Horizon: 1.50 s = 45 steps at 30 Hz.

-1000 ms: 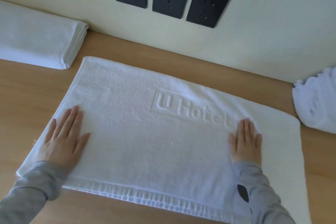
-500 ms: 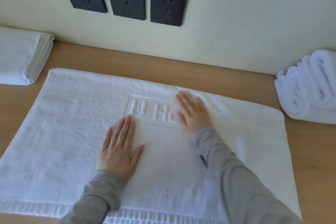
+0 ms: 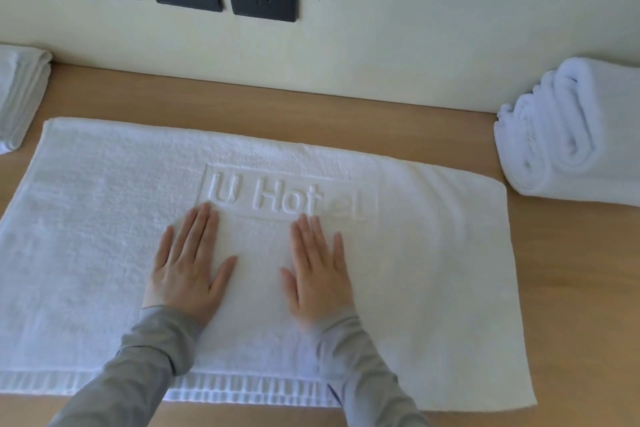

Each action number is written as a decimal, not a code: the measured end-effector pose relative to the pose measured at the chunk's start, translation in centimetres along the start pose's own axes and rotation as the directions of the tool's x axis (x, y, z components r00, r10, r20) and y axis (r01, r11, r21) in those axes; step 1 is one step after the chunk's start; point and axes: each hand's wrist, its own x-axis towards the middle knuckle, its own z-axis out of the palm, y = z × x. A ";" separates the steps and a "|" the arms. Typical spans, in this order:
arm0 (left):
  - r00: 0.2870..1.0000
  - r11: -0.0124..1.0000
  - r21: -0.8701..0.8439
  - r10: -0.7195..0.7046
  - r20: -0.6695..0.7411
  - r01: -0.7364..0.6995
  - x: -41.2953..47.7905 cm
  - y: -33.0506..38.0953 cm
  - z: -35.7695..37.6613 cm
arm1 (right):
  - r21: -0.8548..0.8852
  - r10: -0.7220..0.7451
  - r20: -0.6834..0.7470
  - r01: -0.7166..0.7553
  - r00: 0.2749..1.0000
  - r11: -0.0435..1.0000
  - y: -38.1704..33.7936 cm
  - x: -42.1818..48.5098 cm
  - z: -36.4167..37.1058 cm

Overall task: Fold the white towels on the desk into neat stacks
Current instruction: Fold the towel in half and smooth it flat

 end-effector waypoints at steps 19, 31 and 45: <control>0.999 0.995 -0.090 0.028 -0.032 -0.031 -0.4 2.0 -0.3 | -0.062 0.429 0.064 -0.426 0.901 0.903 10.5 -11.7 -4.2; 0.976 0.957 -0.193 0.212 -0.047 -0.217 1.6 18.5 1.3 | -0.191 0.034 0.226 0.011 0.973 0.982 15.1 -2.8 -2.6; 0.988 0.989 0.003 0.150 0.039 -0.150 2.0 19.1 2.8 | 0.356 0.488 -0.169 -0.409 0.856 0.840 28.8 2.0 -8.2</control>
